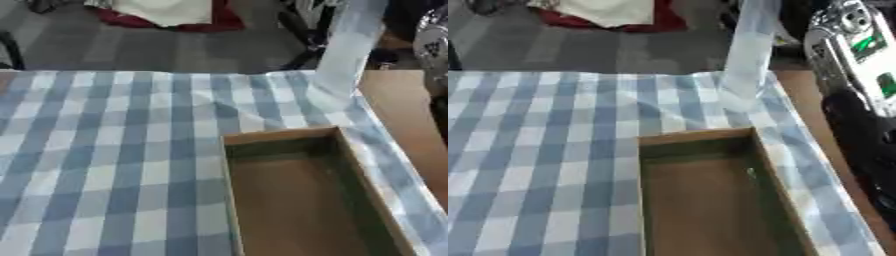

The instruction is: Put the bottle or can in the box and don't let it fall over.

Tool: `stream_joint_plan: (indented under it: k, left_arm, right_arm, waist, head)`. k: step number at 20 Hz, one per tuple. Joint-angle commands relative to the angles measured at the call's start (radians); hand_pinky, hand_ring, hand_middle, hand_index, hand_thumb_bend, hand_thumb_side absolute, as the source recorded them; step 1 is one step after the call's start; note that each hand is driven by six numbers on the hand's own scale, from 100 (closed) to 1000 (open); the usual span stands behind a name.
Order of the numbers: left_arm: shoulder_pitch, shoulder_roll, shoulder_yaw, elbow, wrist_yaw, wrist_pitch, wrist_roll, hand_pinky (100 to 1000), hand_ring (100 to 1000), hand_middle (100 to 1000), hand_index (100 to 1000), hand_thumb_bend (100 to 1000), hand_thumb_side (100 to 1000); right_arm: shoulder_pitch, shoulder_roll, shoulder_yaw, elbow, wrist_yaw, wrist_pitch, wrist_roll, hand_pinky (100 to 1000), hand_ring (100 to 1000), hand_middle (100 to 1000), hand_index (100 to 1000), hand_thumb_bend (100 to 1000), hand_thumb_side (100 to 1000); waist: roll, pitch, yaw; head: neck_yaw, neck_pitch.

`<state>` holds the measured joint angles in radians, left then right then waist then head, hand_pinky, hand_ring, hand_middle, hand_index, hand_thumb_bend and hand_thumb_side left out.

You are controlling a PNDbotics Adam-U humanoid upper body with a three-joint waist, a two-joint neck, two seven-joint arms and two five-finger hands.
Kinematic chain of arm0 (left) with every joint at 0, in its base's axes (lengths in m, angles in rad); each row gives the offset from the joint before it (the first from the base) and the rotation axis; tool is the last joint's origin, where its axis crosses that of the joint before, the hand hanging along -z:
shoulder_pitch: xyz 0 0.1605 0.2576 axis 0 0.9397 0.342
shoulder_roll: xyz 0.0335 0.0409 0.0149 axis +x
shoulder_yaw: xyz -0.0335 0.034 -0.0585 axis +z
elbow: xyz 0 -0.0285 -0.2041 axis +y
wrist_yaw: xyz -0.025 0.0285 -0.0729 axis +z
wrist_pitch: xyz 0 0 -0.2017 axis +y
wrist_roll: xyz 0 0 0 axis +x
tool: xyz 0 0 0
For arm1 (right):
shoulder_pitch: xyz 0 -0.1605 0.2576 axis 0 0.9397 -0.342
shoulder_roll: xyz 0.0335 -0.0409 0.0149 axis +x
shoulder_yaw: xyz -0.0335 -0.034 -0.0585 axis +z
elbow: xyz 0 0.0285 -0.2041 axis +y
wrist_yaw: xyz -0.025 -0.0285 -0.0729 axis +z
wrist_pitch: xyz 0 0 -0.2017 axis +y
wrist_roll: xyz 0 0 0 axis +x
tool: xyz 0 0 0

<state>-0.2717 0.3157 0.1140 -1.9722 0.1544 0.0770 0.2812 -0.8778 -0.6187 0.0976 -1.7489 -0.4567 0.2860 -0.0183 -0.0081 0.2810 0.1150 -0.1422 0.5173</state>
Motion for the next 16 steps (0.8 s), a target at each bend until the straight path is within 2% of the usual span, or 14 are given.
stream_joint_plan:
  k: [1, 6, 16]
  left_arm:
    - [-0.003, 0.027, 0.008, -0.012, -0.004, -0.001, 0.006, 252, 786, 759, 511, 100, 672]
    - [-0.003, 0.025, 0.009, -0.014, -0.005, -0.001, 0.008, 251, 787, 759, 511, 100, 672]
    - [-0.004, 0.022, 0.009, -0.014, -0.007, -0.001, 0.008, 250, 788, 760, 511, 100, 672]
  right_arm:
    - [0.023, 0.005, 0.013, -0.103, -0.001, -0.009, 0.004, 953, 858, 782, 191, 100, 470]
    - [0.103, 0.032, 0.038, -0.196, 0.01, 0.021, 0.003, 953, 871, 792, 190, 100, 470]
    - [0.181, 0.07, 0.055, -0.2, 0.02, 0.048, 0.02, 954, 904, 816, 188, 100, 470]
  waist:
    - [0.003, -0.026, -0.004]
    - [0.006, -0.023, -0.005]
    - [0.009, -0.018, -0.003]
  head:
    - [-0.004, 0.001]
    - [-0.004, -0.003]
    - [-0.004, -0.009]
